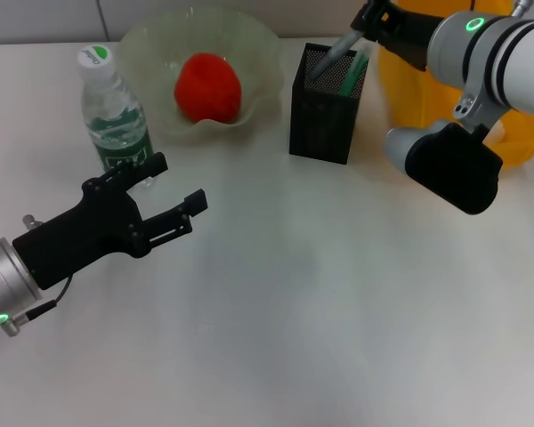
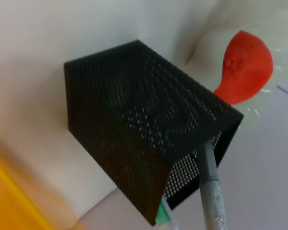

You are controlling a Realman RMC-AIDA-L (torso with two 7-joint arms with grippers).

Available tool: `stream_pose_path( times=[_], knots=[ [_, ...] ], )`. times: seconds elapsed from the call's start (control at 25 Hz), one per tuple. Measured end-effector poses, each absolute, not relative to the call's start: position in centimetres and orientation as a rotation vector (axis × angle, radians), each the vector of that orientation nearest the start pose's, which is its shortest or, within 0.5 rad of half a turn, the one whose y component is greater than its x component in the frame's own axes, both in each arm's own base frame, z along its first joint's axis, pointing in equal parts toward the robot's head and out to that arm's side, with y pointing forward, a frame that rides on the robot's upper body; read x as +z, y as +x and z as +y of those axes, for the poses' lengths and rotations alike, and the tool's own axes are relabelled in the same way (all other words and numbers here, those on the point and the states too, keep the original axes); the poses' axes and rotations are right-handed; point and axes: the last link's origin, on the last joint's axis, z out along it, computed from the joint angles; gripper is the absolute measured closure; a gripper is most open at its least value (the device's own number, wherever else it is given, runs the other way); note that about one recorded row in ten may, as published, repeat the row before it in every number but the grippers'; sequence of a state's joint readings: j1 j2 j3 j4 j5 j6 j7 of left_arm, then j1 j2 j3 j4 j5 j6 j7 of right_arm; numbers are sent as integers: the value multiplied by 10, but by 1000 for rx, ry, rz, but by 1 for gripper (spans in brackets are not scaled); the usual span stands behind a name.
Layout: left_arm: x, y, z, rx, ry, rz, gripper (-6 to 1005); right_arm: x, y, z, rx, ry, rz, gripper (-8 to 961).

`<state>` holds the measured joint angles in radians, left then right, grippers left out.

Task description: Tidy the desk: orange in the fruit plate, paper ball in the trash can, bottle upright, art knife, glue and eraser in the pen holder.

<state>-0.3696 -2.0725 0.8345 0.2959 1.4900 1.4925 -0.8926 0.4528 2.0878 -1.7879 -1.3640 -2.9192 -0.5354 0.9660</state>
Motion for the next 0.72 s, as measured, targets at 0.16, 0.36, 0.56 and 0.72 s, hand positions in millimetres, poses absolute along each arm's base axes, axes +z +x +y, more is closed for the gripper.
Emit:
stream_pose_path(
  times=[0.16, 0.36, 0.56, 0.72],
  knots=[
    [-31, -300, 280, -987, -2369, -572, 140, -31, 147, 403, -992, -1627, -1697, 710],
    [-31, -300, 279, -980, -2367, -550, 140, -33, 157, 402, -1006, -1564, -1717, 695],
    [-33, -300, 278, -973, -2366, -528, 140, -38, 158, 397, -980, -1515, -1721, 680],
    [-34, -300, 277, -973, -2365, -515, 140, -42, 164, 395, -989, -1474, -1746, 668]
  ],
)
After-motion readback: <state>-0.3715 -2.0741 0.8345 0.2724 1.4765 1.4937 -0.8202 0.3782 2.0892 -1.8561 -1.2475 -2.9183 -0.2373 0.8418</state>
